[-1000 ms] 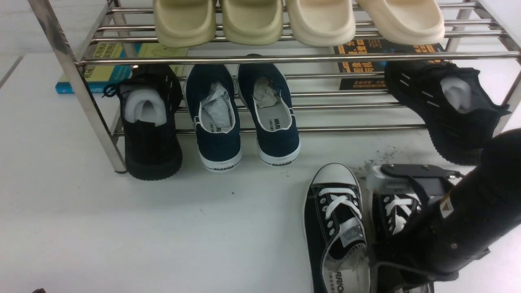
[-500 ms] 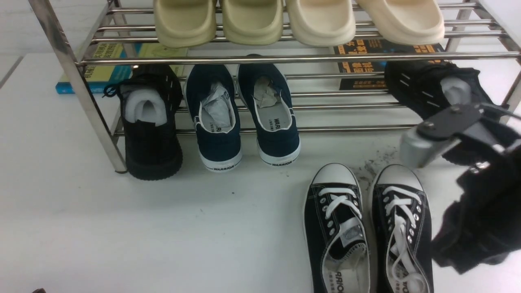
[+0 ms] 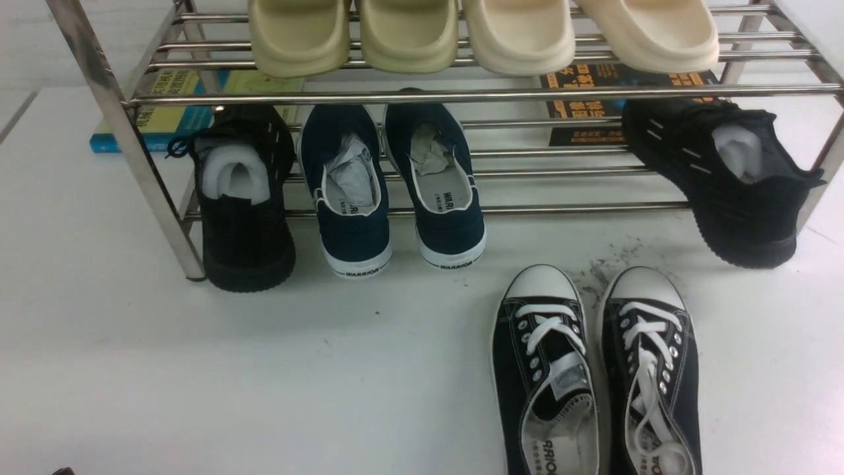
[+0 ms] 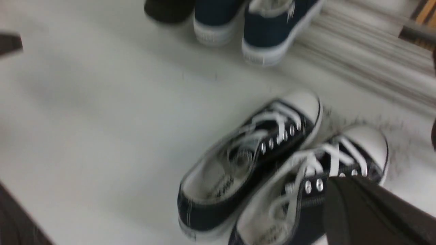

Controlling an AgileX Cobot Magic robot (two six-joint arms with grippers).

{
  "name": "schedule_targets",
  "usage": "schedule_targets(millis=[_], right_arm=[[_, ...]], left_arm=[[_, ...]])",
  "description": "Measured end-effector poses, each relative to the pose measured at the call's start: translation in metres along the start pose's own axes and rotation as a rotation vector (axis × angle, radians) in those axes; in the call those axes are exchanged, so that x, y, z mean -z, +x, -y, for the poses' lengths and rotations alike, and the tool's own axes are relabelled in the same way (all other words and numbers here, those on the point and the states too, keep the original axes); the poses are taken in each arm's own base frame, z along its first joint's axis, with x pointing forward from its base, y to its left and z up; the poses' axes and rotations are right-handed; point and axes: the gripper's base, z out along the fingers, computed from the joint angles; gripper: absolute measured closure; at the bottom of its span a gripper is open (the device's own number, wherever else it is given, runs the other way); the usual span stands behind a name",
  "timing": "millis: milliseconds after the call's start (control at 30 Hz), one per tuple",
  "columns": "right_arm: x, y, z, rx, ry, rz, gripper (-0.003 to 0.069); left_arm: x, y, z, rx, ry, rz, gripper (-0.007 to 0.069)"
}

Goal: Take the shoes off the shelf with your hand on the white table.

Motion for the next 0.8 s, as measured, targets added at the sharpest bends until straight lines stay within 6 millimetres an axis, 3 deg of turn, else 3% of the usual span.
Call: schedule_targets(millis=[100, 233, 800], right_arm=[[-0.005, 0.028, 0.002, -0.045, -0.009, 0.181, 0.0671], [-0.012, 0.041, 0.003, -0.102, -0.025, 0.260, 0.0667], [-0.012, 0.040, 0.004, -0.113, -0.025, 0.303, 0.0657]], left_arm=[[0.000, 0.000, 0.000, 0.000, 0.000, 0.000, 0.0385], [0.000, 0.000, 0.000, 0.000, 0.000, 0.000, 0.0385], [0.000, 0.000, 0.000, 0.000, 0.000, 0.000, 0.0385]])
